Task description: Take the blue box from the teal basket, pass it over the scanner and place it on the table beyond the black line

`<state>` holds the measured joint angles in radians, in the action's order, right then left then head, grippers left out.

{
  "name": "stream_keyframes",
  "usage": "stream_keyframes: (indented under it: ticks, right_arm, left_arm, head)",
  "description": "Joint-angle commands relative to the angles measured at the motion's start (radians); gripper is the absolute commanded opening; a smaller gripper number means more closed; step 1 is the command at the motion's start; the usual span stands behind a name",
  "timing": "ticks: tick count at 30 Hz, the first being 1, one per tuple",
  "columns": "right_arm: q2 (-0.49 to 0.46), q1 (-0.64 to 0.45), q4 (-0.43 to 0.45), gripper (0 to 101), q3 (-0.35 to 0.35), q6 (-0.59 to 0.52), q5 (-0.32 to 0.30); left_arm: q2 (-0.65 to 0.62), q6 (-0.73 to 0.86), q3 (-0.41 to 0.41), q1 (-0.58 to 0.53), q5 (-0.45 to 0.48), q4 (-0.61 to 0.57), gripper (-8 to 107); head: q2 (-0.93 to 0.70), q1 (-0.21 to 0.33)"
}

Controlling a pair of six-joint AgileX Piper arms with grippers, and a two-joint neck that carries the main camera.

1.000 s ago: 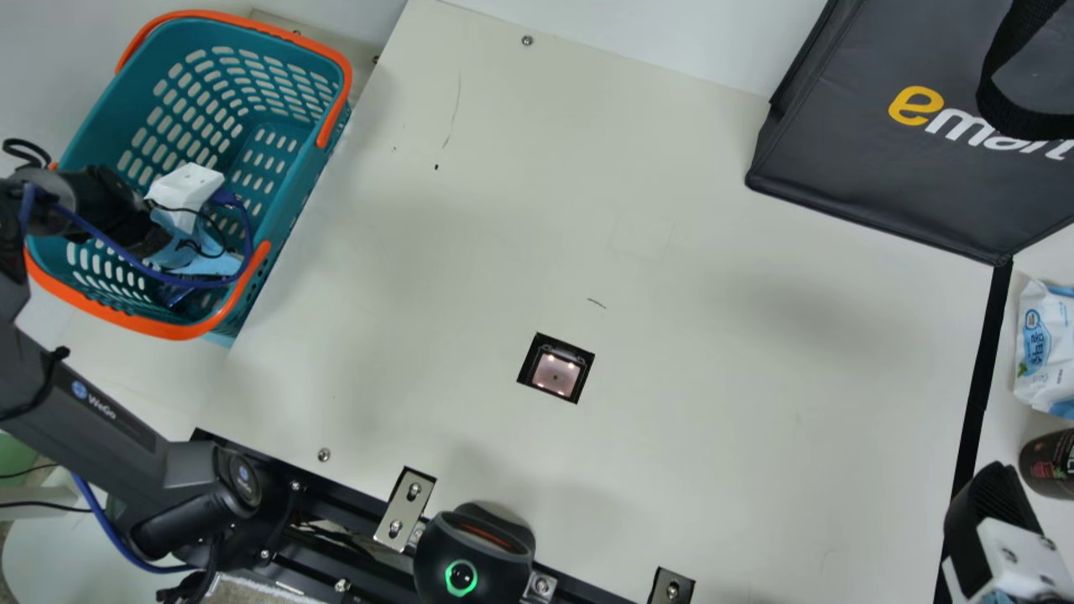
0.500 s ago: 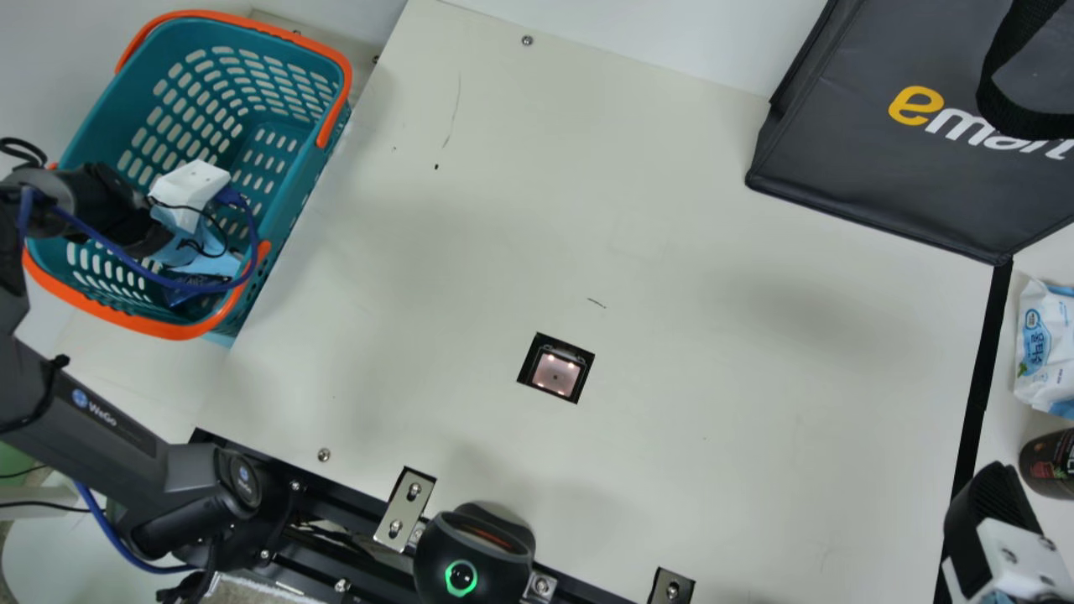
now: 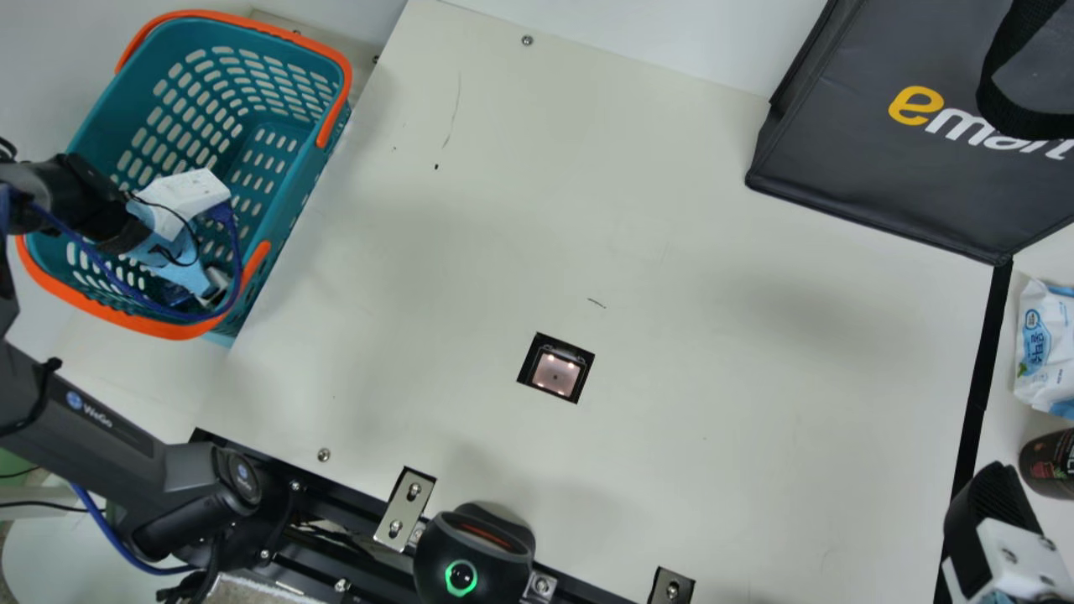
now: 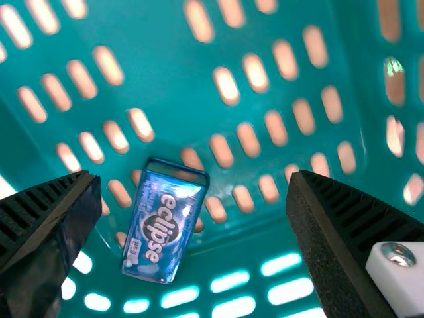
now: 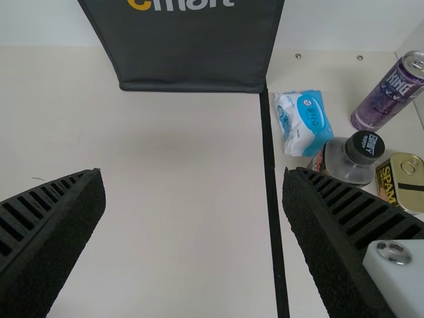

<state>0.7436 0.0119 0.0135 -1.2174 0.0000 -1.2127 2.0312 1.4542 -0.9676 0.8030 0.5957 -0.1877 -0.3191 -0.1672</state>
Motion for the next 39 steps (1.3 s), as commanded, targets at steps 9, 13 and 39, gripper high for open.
stream_keyframes:
  ticks: [9, 13, 39]
  right_arm:
    - [0.000, 0.000, 0.000, 95, 0.000, 0.000, 0.000]
    - [0.000, 0.000, 0.000, 95, 0.000, 0.000, 0.000]
    - [0.000, 0.000, 0.000, 95, 0.000, 0.000, 0.000]
  left_arm:
    - [0.007, 0.127, 0.003, 0.012, -0.010, 0.026, 90]
    - [0.022, 0.125, -0.003, 0.013, -0.017, 0.042, 90]
    - [0.091, 0.088, -0.041, 0.002, -0.050, 0.083, 57]
  head:
    - [-0.002, 0.029]
    - [-0.002, 0.029]
    - [-0.002, 0.029]
